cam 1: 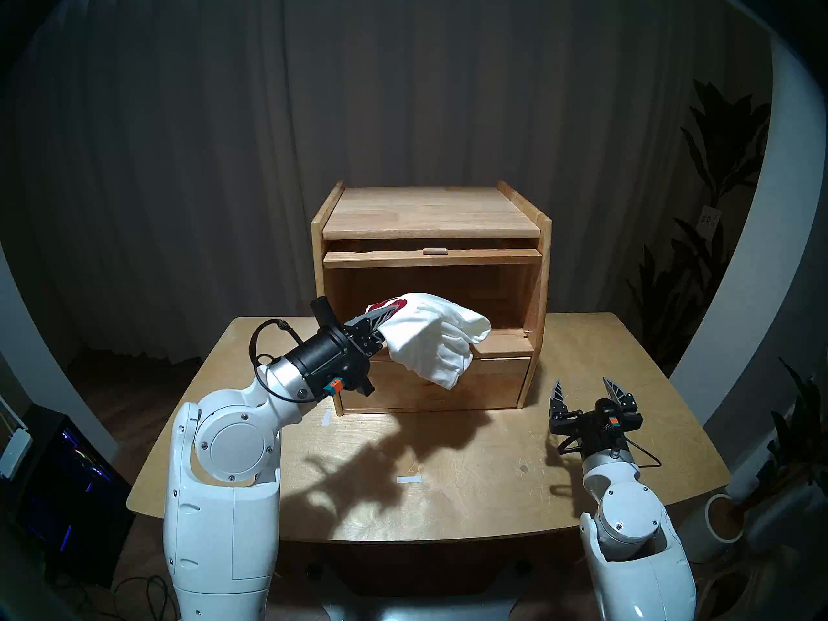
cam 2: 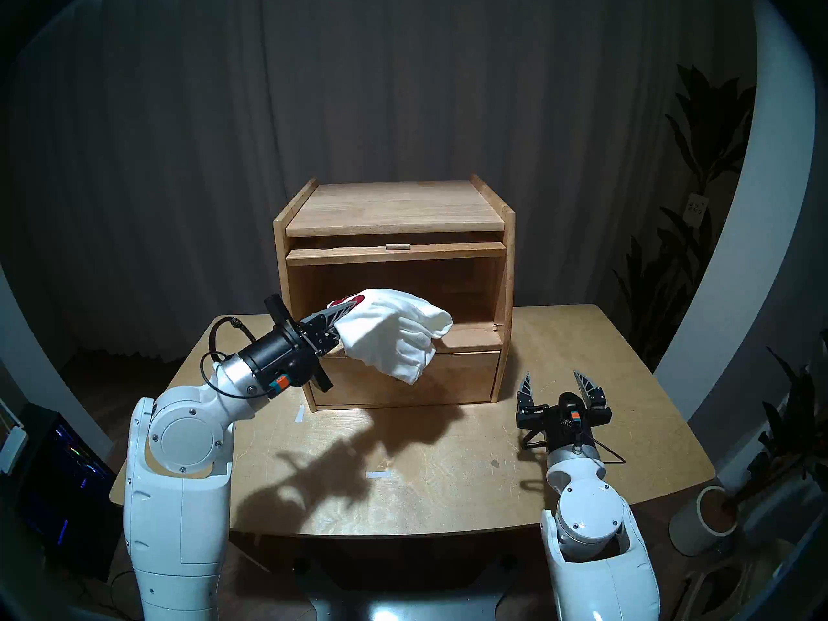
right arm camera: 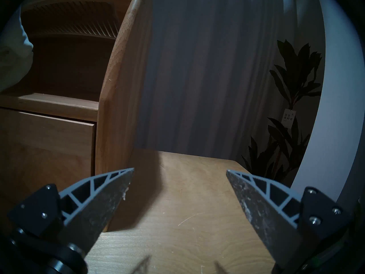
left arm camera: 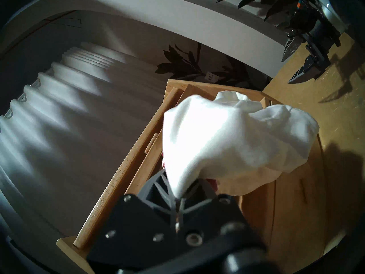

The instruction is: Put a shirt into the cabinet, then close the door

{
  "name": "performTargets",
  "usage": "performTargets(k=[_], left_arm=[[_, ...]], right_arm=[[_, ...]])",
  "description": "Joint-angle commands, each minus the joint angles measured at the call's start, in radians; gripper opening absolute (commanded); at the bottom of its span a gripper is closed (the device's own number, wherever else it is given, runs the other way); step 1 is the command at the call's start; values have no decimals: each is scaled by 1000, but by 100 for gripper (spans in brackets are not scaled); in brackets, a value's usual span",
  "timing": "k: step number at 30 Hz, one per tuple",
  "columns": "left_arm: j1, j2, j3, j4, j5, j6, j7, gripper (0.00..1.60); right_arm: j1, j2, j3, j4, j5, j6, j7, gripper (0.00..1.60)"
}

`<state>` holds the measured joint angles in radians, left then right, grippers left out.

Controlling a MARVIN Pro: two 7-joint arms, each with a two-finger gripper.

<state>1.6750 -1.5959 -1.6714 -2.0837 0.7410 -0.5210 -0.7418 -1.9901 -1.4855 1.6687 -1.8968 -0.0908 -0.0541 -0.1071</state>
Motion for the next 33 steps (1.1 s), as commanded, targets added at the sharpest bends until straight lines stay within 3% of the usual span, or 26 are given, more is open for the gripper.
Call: performTargets(k=[1, 23, 33], left_arm=[[-112, -4, 41, 8, 57, 64, 28, 0], [-261, -27, 297, 271, 312, 389, -39, 0], [-362, -65, 343, 298, 388, 547, -71, 0]], right_arm=[[13, 2, -1, -21, -1, -7, 0, 160], [23, 2, -2, -30, -1, -9, -1, 160], [25, 2, -3, -31, -1, -9, -2, 160]])
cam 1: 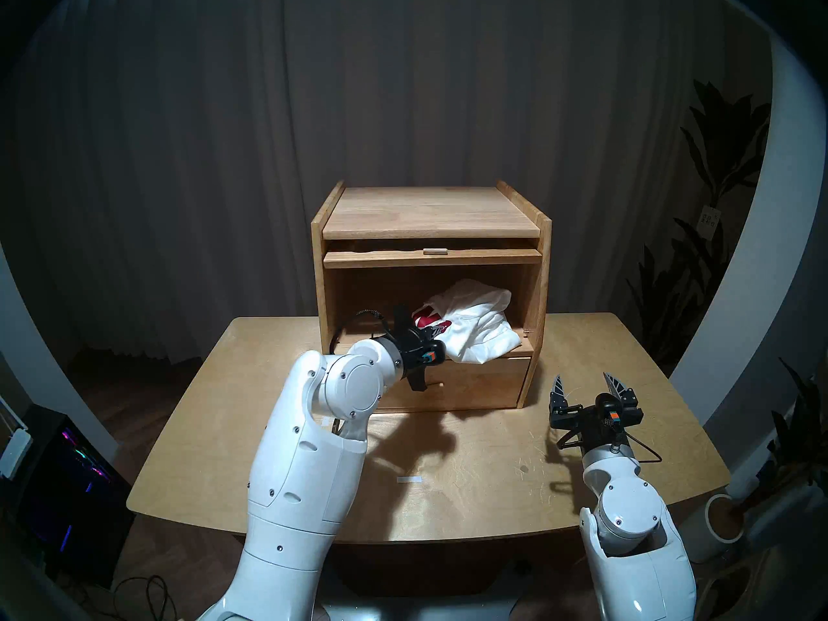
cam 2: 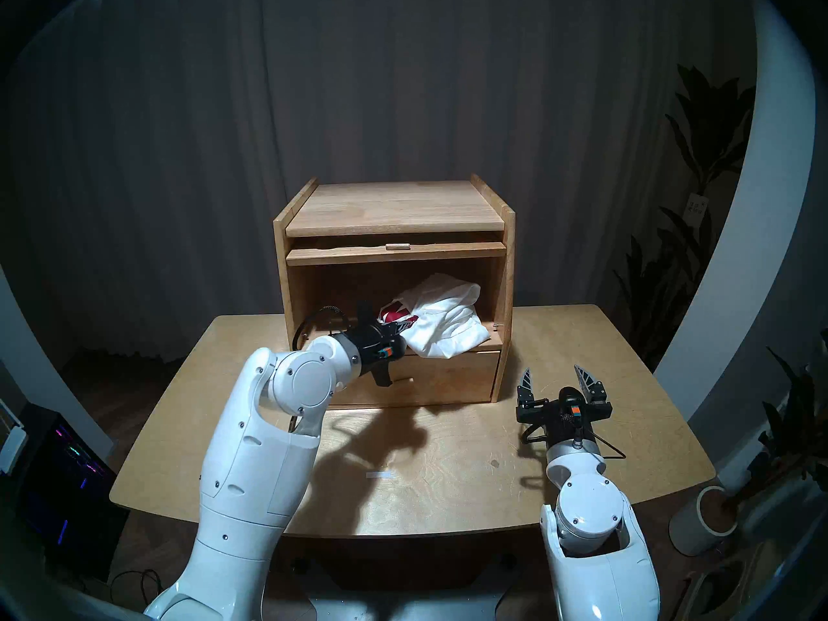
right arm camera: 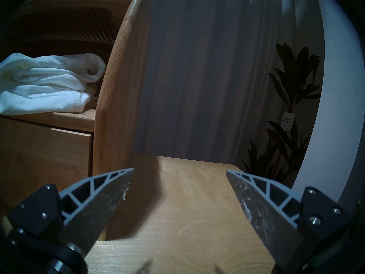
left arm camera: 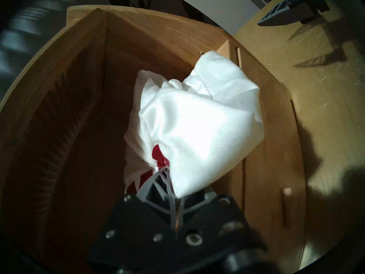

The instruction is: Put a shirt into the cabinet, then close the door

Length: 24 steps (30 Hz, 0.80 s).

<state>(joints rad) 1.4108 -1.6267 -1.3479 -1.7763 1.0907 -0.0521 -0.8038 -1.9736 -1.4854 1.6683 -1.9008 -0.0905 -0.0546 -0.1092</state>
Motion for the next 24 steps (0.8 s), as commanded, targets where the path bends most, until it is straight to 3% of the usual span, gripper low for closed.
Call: performTargets(k=[1, 15, 16, 17, 24], left_arm=[[-115, -42, 21, -6, 49, 99, -16, 0], [-217, -95, -24, -13, 196, 338, -99, 0], [-239, -93, -26, -3, 212, 362, -115, 38], [-243, -94, -28, 0, 225, 380, -124, 160], [-250, -93, -14, -4, 350, 505, -214, 160]], right_arm=[[9, 2, -2, -28, -1, -9, 0, 160], [7, 2, -3, -40, -2, -11, 0, 160], [6, 2, -3, -41, -2, -11, 0, 160], [5, 2, -3, -42, -2, -11, 0, 160], [-2, 2, -4, -56, -3, -12, 1, 160]])
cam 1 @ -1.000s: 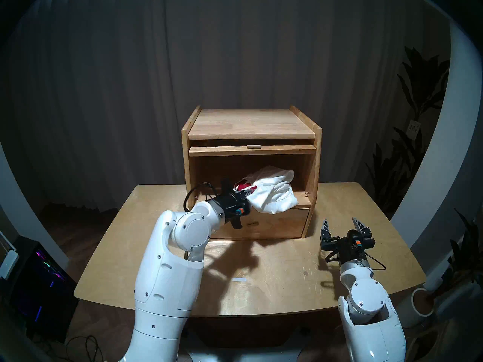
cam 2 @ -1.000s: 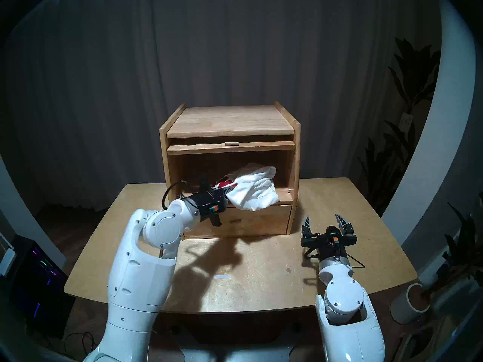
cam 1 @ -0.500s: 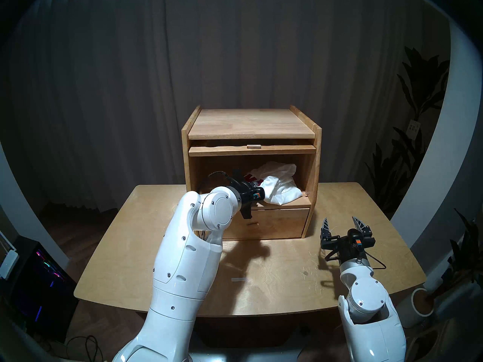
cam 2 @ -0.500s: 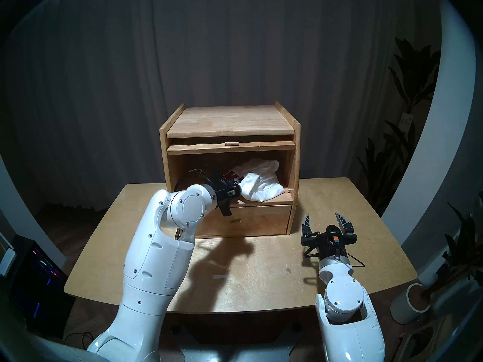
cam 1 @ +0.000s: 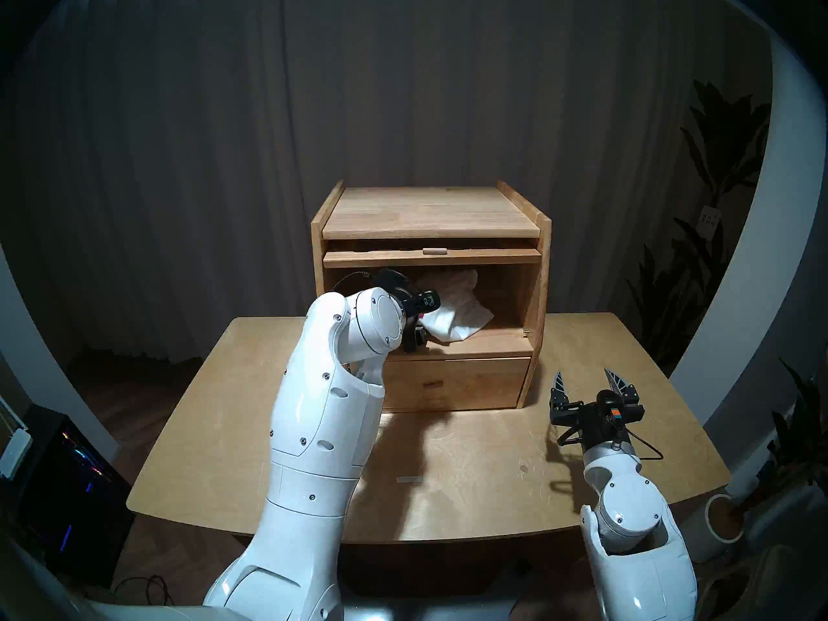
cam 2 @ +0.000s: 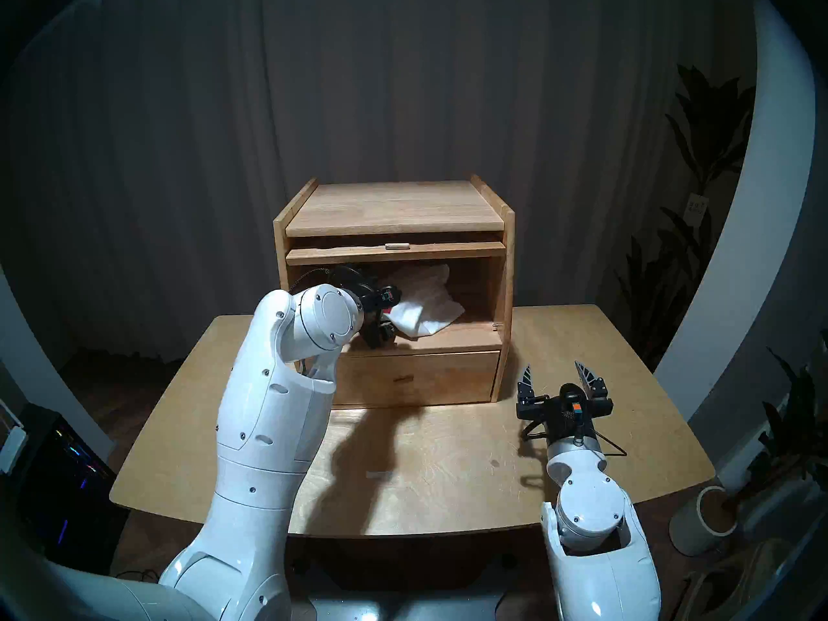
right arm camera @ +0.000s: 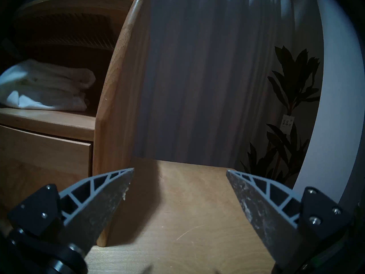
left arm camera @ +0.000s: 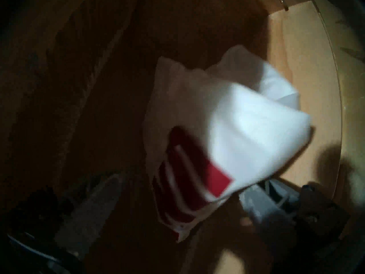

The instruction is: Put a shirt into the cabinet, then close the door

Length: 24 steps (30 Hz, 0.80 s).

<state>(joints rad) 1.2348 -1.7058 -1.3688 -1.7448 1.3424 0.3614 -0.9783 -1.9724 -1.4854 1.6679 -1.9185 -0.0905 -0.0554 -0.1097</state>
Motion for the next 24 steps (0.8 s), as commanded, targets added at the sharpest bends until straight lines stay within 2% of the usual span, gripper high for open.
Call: performTargets(k=[1, 3, 5, 10, 24], left_arm=[[-67, -15, 17, -47, 125, 121, -57, 160], [-31, -16, 56, -95, 167, 146, -94, 160], [-14, -9, 81, -110, 174, 147, -96, 160], [42, 26, 147, -171, 173, 138, -165, 160], [129, 74, 227, -360, 187, 113, -233, 160]], right_arm=[[-4, 2, -3, -41, -3, -11, 2, 160], [-8, 2, -3, -46, -3, -11, 2, 160], [-7, 2, -3, -45, -3, -10, 2, 160], [-5, 1, -3, -39, -2, -8, 1, 160], [-3, 1, -3, -30, -1, -6, 0, 160]])
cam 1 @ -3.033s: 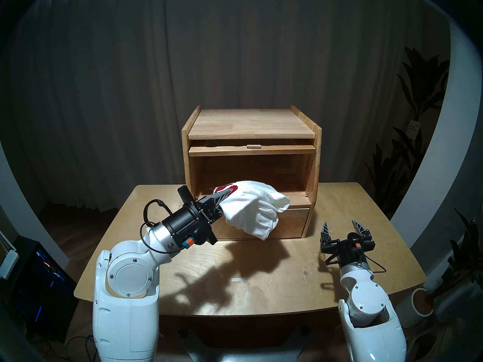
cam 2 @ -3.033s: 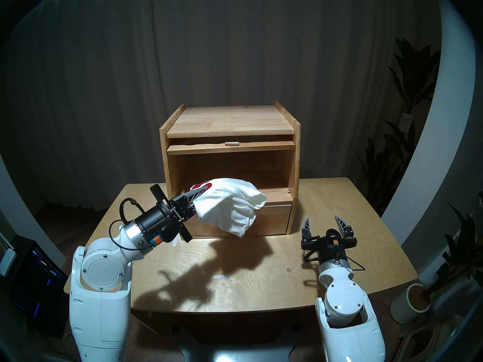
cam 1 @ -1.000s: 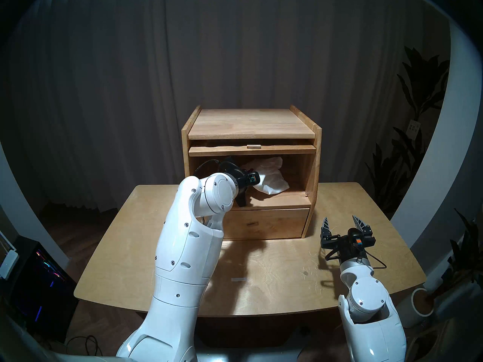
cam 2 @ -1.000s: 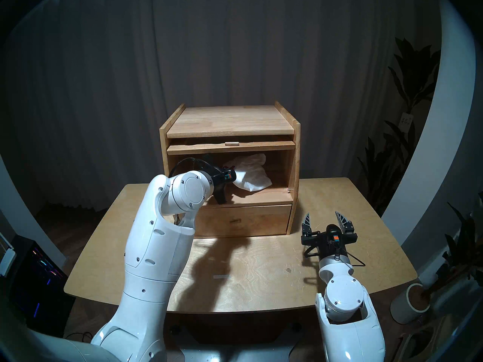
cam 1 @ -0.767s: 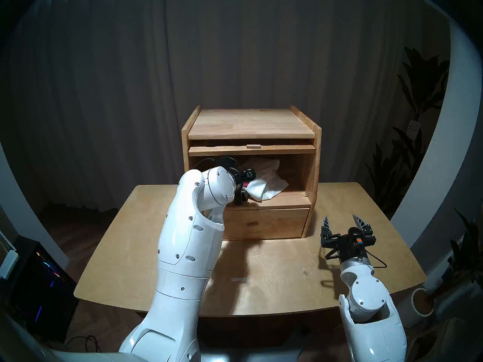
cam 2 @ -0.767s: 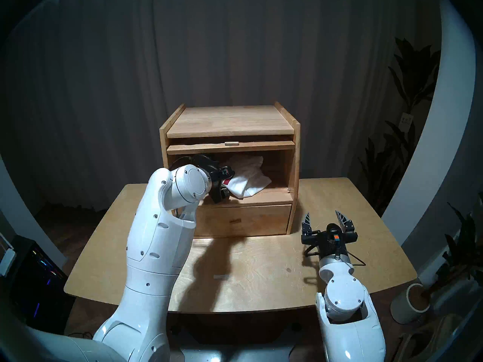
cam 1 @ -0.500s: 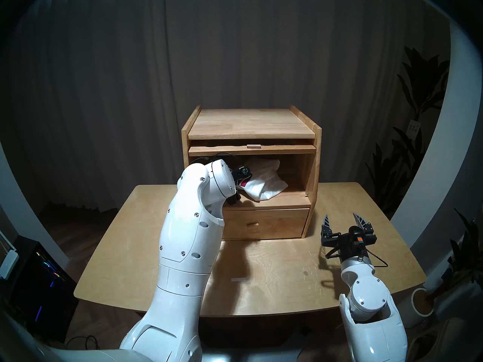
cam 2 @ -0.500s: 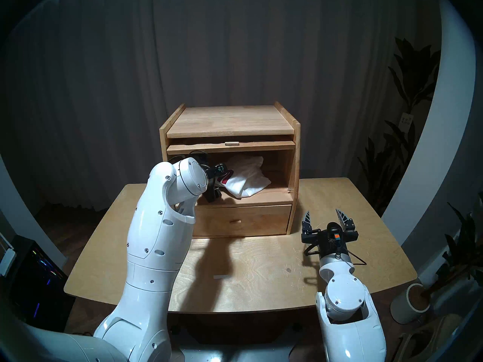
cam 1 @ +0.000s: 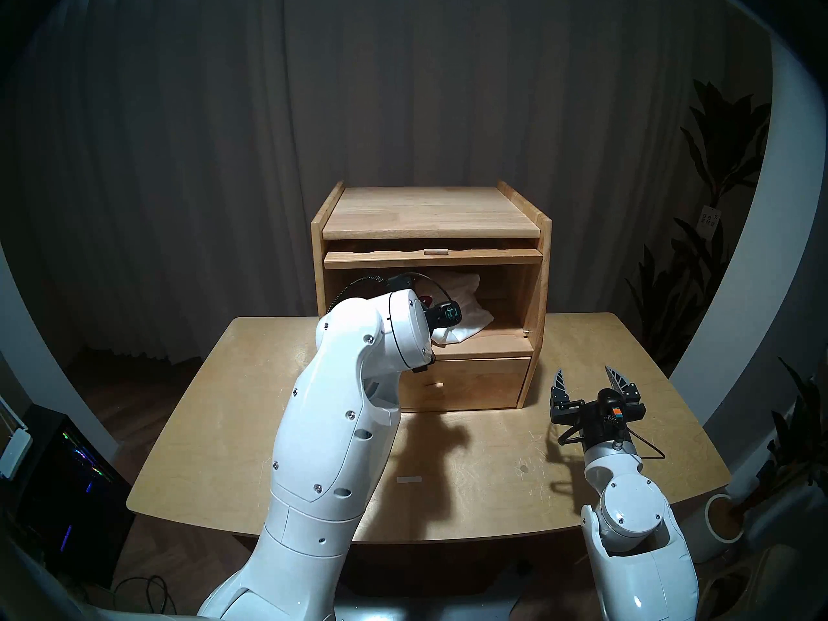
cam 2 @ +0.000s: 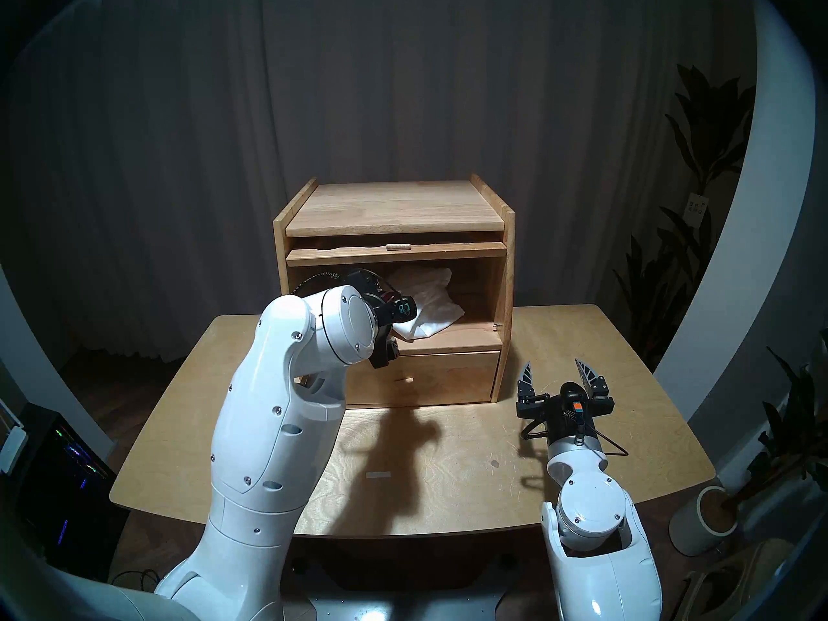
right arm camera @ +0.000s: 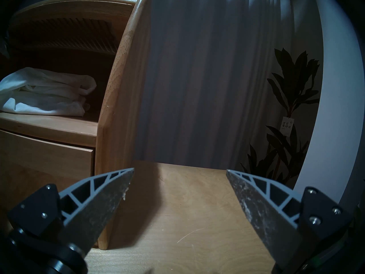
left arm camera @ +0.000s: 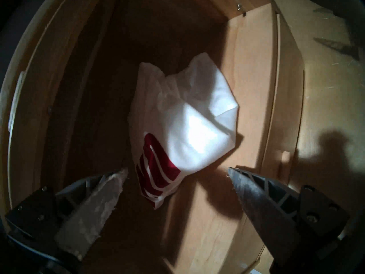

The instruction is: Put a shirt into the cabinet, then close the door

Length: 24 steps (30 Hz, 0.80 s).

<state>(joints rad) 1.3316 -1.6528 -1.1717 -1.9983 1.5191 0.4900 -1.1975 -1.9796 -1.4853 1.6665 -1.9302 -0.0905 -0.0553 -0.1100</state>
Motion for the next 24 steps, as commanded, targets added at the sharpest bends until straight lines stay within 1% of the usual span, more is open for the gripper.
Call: performTargets(k=[1, 5, 6, 7, 9, 11, 12, 14, 17, 19, 20, 22, 23, 24], left_arm=[[39, 26, 36, -120, 13, -19, -20, 160], [66, 46, 53, -175, 22, -29, -38, 160], [62, 44, 52, -194, 21, -30, -29, 160], [52, 40, 38, -195, 24, -22, -10, 160], [53, 49, 19, -233, 39, -13, 14, 160], [63, 59, 12, -264, 50, -10, 23, 160], [65, 61, 8, -259, 54, -10, 30, 160], [76, 68, 0, -304, 60, -8, 43, 160], [88, 76, -11, -328, 70, -2, 65, 160], [109, 88, -24, -366, 78, 5, 76, 160], [123, 94, -33, -379, 80, 10, 75, 160], [164, 105, -55, -411, 79, 22, 41, 160], [188, 107, -66, -421, 75, 31, 11, 160], [198, 108, -79, -431, 76, 39, 1, 160]], right_arm=[[4, 1, -1, -19, -1, -6, 0, 160], [5, 1, -2, -19, -1, -6, 0, 160], [5, 1, -2, -19, -1, -6, 0, 160], [5, 1, -2, -18, -1, -6, 0, 160], [5, 1, -1, -16, -1, -5, 0, 160], [5, 1, -1, -14, -1, -5, 0, 160], [6, 1, -1, -14, -1, -5, 0, 160], [6, 1, -2, -14, -1, -5, 0, 160], [6, 1, -2, -14, -1, -6, 0, 160], [6, 1, -2, -15, -1, -6, 0, 160], [6, 2, -2, -16, -1, -7, 0, 160], [6, 2, -2, -18, -1, -7, 0, 160], [6, 2, -2, -19, -1, -8, 0, 160], [6, 2, -2, -19, -1, -8, 0, 160]])
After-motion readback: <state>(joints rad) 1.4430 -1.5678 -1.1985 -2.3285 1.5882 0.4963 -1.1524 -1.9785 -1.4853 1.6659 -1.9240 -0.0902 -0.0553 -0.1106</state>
